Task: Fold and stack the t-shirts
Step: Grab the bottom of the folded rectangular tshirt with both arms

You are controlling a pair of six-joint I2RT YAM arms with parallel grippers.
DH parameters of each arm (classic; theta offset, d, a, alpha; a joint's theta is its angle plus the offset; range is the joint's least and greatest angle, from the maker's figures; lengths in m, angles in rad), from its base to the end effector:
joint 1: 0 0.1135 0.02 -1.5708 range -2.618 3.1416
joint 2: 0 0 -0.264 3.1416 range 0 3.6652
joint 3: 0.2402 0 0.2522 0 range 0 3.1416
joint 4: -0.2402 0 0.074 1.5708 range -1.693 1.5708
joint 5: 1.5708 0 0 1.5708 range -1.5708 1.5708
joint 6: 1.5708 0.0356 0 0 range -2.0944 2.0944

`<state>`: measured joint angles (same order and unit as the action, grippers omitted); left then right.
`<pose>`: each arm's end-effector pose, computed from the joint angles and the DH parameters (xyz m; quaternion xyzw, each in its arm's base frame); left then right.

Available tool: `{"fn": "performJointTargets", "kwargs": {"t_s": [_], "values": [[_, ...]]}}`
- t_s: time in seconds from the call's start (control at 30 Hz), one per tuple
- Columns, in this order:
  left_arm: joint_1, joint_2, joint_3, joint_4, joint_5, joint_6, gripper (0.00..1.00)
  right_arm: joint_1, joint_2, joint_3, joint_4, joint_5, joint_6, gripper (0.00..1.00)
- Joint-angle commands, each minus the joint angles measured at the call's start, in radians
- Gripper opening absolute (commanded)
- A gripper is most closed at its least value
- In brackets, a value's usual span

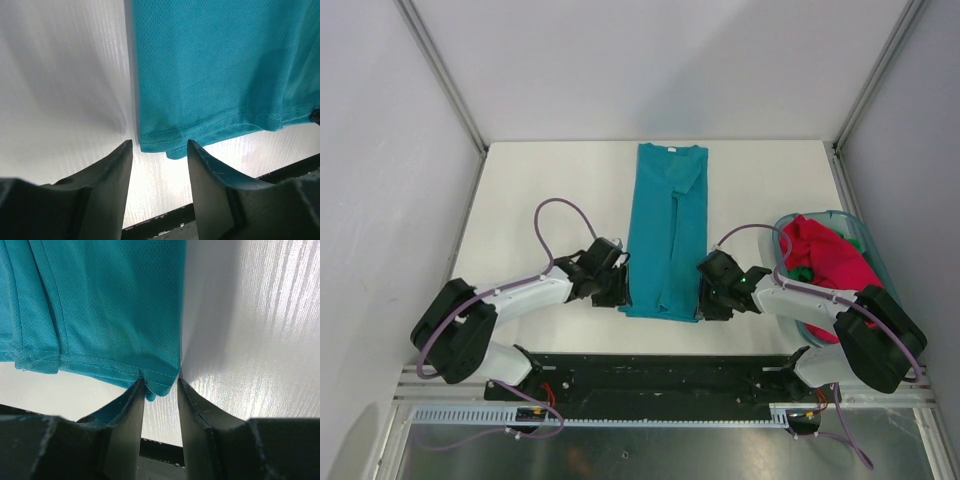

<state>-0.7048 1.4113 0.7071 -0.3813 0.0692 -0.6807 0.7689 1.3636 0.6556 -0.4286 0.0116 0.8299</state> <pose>0.1924 -0.1669 0.1644 0.0200 0.9700 -0.1792 0.1633 0.1705 0.1644 0.1587 0.0310 0.9760 0.1505 0.1542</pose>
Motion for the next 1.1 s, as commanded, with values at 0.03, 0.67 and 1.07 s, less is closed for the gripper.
{"fn": "performJointTargets", "kwargs": {"t_s": [0.03,0.67,1.07], "values": [[-0.002,-0.037,0.006,-0.013,-0.048,0.01,0.53,0.0,0.004,-0.013,0.002,0.034,0.002,0.37],[-0.06,0.111,0.036,-0.009,-0.037,0.013,0.44,0.004,-0.011,-0.014,0.009,0.057,0.005,0.37],[-0.109,0.105,0.033,-0.009,-0.021,-0.029,0.12,0.009,-0.021,-0.035,0.034,0.054,0.016,0.13]]}}
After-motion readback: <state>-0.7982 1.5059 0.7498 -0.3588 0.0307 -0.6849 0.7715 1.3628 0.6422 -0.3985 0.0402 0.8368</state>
